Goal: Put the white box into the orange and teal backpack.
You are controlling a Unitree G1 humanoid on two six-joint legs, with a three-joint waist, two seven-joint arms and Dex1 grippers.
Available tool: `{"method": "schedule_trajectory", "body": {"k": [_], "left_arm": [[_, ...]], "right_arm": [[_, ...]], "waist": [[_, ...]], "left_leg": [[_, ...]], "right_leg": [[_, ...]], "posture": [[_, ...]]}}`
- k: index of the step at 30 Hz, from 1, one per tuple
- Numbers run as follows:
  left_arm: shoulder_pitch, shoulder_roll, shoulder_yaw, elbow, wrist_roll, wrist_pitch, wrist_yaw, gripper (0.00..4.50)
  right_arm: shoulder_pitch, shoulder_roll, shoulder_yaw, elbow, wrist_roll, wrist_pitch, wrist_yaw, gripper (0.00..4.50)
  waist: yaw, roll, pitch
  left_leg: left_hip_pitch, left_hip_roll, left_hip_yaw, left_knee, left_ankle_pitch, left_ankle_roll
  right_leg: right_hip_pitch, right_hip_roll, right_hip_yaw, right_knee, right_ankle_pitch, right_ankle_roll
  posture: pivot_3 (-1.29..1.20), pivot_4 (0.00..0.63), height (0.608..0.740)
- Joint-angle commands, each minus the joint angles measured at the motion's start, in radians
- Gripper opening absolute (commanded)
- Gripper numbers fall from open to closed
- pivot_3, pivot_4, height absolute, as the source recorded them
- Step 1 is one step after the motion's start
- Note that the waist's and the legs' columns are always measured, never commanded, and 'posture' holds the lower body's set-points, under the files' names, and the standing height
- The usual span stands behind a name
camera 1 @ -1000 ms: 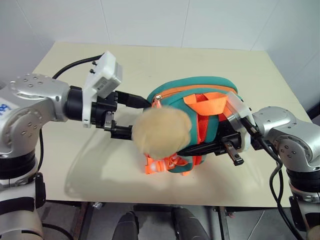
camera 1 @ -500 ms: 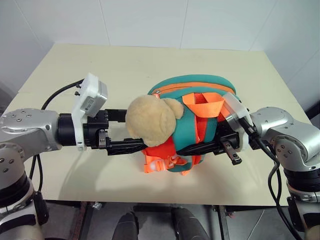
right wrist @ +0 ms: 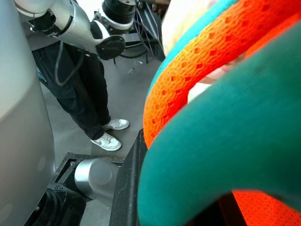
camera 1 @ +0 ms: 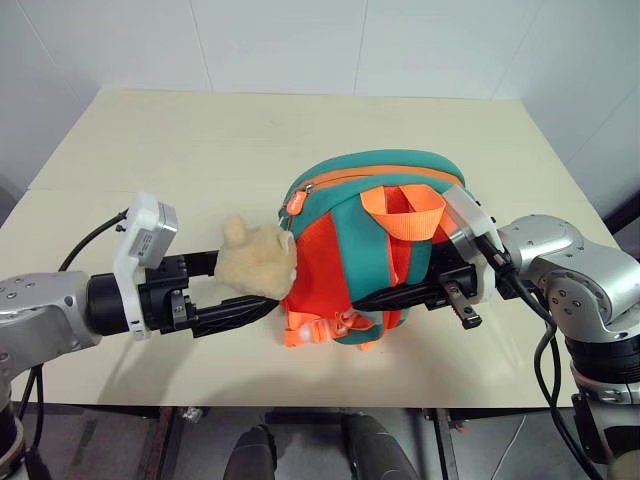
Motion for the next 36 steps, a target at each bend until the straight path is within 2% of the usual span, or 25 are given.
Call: {"method": "schedule_trajectory", "body": {"k": [1, 13, 16, 23, 26, 30, 36], "left_arm": [[0.019, 0.024, 0.011, -0.010, 0.014, -0.066, -0.013, 4.47], [-0.037, -0.020, -0.059, 0.020, 0.064, -0.272, -0.006, 4.47], [-0.044, -0.022, -0.088, 0.028, 0.082, -0.300, -0.013, 3.93], [-0.072, -0.020, -0.125, 0.041, 0.091, -0.342, -0.020, 1.88], [-0.071, -0.002, -0.110, 0.044, 0.073, -0.339, -0.035, 1.28], [-0.079, 0.051, -0.064, 0.079, 0.041, -0.325, -0.074, 0.81], [-0.101, 0.163, -0.025, 0.182, 0.089, -0.327, -0.196, 0.62]], "right_arm": [[-0.012, 0.008, -0.001, -0.010, 0.003, -0.024, 0.008, 0.00], [-0.011, 0.017, 0.001, -0.007, -0.009, -0.037, 0.008, 0.00], [-0.011, 0.018, 0.001, -0.009, -0.010, -0.038, 0.005, 0.00], [-0.002, 0.014, -0.008, -0.021, -0.005, -0.036, -0.002, 0.00], [0.005, 0.012, -0.013, -0.027, -0.001, -0.034, -0.005, 0.00], [0.017, 0.010, -0.021, -0.031, 0.006, -0.034, -0.009, 0.00], [0.049, 0.052, -0.072, -0.016, 0.040, -0.069, -0.033, 0.00]], "waist": [[0.000, 0.000, 0.000], [0.000, 0.000, 0.000], [0.000, 0.000, 0.000], [0.000, 0.000, 0.000], [0.000, 0.000, 0.000], [0.000, 0.000, 0.000], [0.000, 0.000, 0.000]], "left_leg": [[0.000, 0.000, 0.000, 0.000, 0.000, 0.000], [0.000, 0.000, 0.001, -0.005, 0.000, 0.000], [0.000, 0.000, 0.001, -0.006, 0.000, 0.000], [0.000, 0.000, 0.001, -0.007, 0.000, 0.000], [0.000, 0.000, 0.001, -0.007, 0.000, 0.000], [0.000, 0.000, 0.001, -0.007, 0.000, 0.000], [0.000, 0.000, 0.002, -0.007, 0.000, 0.000]], "right_leg": [[0.000, 0.000, 0.000, 0.000, 0.000, -0.001], [0.000, 0.000, 0.001, -0.006, 0.001, 0.001], [0.000, 0.000, 0.001, -0.007, 0.001, 0.001], [0.000, 0.000, 0.000, -0.007, 0.001, 0.001], [0.000, 0.000, 0.000, -0.007, 0.001, 0.001], [0.000, 0.000, 0.000, -0.007, 0.001, 0.001], [-0.001, 0.000, 0.000, -0.007, 0.000, 0.000]], "posture": [[0.00, 0.150, 0.740], [0.00, 0.150, 0.740], [0.00, 0.150, 0.740], [0.00, 0.150, 0.740], [0.00, 0.150, 0.740], [0.00, 0.150, 0.740], [0.00, 0.150, 0.740]]}}
